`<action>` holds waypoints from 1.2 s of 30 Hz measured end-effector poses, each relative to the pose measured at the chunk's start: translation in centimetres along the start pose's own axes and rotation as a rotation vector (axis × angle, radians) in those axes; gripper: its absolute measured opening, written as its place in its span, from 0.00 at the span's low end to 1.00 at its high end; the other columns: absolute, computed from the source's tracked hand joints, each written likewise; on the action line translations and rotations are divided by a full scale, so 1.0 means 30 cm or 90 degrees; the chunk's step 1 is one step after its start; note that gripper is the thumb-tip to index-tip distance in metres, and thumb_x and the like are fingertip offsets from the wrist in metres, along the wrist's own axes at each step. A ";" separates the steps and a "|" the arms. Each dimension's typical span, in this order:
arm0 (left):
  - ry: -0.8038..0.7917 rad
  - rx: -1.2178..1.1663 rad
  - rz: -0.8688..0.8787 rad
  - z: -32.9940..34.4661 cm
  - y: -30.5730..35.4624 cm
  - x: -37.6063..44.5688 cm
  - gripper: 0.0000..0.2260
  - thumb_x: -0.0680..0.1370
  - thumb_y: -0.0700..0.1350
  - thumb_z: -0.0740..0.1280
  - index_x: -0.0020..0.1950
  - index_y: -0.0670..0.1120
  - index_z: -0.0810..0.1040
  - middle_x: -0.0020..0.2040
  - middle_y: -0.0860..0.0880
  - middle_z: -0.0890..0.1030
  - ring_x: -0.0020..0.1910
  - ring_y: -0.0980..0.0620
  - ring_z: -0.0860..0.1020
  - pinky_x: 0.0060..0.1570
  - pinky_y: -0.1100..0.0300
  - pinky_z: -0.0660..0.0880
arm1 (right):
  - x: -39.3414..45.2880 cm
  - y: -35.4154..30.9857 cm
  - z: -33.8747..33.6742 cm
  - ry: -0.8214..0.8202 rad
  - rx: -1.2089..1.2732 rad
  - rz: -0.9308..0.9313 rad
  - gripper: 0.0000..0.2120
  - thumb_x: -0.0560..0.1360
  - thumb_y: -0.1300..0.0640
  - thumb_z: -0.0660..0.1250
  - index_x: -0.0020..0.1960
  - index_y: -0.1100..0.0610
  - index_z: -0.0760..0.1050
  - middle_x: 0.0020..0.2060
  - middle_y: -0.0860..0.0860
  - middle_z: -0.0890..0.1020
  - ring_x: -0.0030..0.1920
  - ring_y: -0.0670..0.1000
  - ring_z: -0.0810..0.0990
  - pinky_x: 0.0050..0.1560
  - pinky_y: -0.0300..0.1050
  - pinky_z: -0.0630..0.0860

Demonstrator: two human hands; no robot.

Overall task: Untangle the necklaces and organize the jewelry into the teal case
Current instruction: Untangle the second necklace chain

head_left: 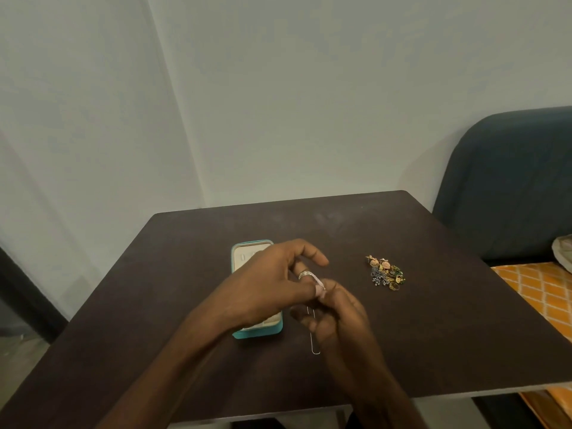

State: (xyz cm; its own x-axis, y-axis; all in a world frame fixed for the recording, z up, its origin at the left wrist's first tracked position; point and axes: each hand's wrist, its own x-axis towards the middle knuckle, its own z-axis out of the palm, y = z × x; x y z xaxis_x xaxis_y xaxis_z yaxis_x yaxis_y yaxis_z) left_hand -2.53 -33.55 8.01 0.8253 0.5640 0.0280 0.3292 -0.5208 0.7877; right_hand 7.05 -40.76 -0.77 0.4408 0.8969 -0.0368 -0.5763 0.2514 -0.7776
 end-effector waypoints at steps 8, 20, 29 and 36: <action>0.055 -0.111 -0.033 0.001 -0.013 0.005 0.09 0.73 0.37 0.69 0.50 0.50 0.80 0.35 0.50 0.82 0.36 0.55 0.81 0.40 0.63 0.78 | 0.008 0.019 -0.012 -0.085 0.095 0.057 0.16 0.66 0.59 0.66 0.52 0.64 0.75 0.49 0.61 0.79 0.49 0.57 0.79 0.45 0.50 0.79; 0.065 -0.133 -0.003 -0.090 0.066 0.020 0.08 0.76 0.39 0.66 0.52 0.48 0.79 0.36 0.49 0.82 0.34 0.62 0.77 0.34 0.66 0.70 | 0.034 -0.082 0.029 -0.155 0.113 0.065 0.18 0.72 0.46 0.57 0.41 0.58 0.80 0.38 0.55 0.81 0.43 0.52 0.81 0.50 0.50 0.75; 0.066 -0.132 -0.005 -0.114 0.076 0.011 0.08 0.76 0.38 0.65 0.54 0.47 0.78 0.36 0.51 0.83 0.34 0.60 0.79 0.35 0.63 0.71 | 0.027 -0.105 0.048 -0.154 0.100 0.072 0.25 0.71 0.39 0.55 0.44 0.59 0.78 0.39 0.55 0.81 0.43 0.51 0.80 0.49 0.49 0.75; 0.062 -0.144 0.011 -0.127 0.082 0.001 0.09 0.76 0.37 0.66 0.54 0.46 0.79 0.39 0.50 0.84 0.36 0.58 0.80 0.35 0.64 0.70 | 0.030 -0.089 0.046 -0.142 0.083 0.060 0.23 0.72 0.39 0.55 0.43 0.57 0.78 0.37 0.54 0.81 0.41 0.51 0.80 0.48 0.49 0.75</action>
State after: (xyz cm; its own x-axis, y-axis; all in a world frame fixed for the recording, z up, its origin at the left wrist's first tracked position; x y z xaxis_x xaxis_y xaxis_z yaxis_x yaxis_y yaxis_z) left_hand -3.45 -32.38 12.28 0.7782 0.6210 0.0939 0.1948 -0.3808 0.9039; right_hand 8.04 -40.13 2.14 0.2268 0.9729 0.0452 -0.6975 0.1946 -0.6896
